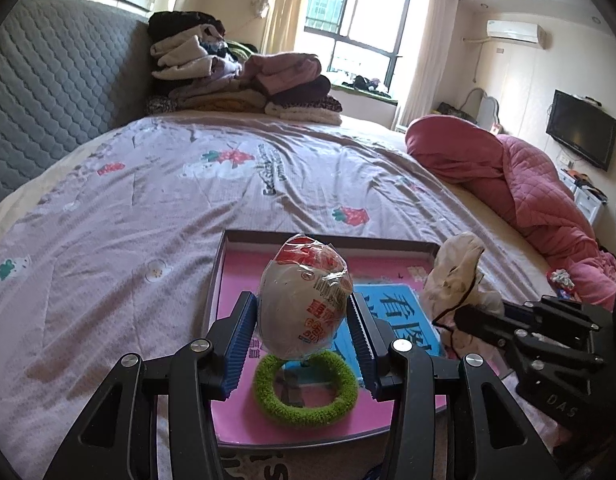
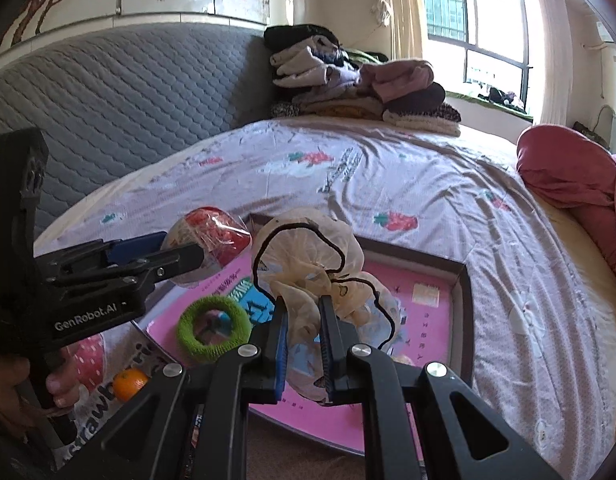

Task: Organize objects
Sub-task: 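Lower the candy bag and cream pouch over the pink book box, then release the candy bag onto the green ring with the left tool while the right tool drops the pouch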

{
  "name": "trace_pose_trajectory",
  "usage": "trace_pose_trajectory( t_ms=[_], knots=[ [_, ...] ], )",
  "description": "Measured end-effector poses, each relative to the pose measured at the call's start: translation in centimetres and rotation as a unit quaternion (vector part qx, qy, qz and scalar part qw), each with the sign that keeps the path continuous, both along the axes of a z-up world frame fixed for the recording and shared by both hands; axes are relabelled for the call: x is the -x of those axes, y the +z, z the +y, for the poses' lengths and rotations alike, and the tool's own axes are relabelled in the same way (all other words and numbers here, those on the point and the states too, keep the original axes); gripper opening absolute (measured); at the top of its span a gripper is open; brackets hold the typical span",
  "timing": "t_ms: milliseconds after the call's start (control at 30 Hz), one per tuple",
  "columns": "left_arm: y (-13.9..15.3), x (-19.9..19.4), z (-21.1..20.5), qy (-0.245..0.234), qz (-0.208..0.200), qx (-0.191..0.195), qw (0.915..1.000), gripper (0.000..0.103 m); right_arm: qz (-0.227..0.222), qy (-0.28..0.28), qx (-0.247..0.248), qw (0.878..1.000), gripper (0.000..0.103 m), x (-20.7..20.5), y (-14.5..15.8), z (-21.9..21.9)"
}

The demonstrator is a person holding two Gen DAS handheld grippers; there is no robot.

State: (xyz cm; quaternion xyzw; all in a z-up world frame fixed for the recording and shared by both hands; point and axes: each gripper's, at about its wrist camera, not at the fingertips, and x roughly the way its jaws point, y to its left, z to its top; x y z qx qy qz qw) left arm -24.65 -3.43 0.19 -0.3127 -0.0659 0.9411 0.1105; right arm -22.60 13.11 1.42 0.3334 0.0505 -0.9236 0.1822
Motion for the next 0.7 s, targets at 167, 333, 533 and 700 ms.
trace_pose_trajectory(
  t_ms=[167, 333, 533, 700],
  knots=[
    [-0.8, 0.1, 0.3, -0.004, -0.01, 0.003, 0.9999, 0.048, -0.024, 0.002, -0.014, 1.0, 0.014, 0.5, -1.5, -0.2],
    [-1.6, 0.0, 0.5, -0.007, -0.019, 0.006, 0.9998, 0.048, -0.044, 0.0, -0.028, 0.999, 0.014, 0.8, -2.7, -0.3],
    [-2.4, -0.2, 0.8, -0.012, -0.029, 0.008, 0.9995, 0.048, -0.062, -0.001, -0.046, 0.997, 0.014, 0.9, -3.6, -0.4],
    [-3.2, -0.2, 0.5, -0.014, -0.044, 0.001, 0.9989, 0.048, -0.076, 0.001, -0.05, 0.996, 0.014, 1.0, -4.4, -0.5]
  ],
)
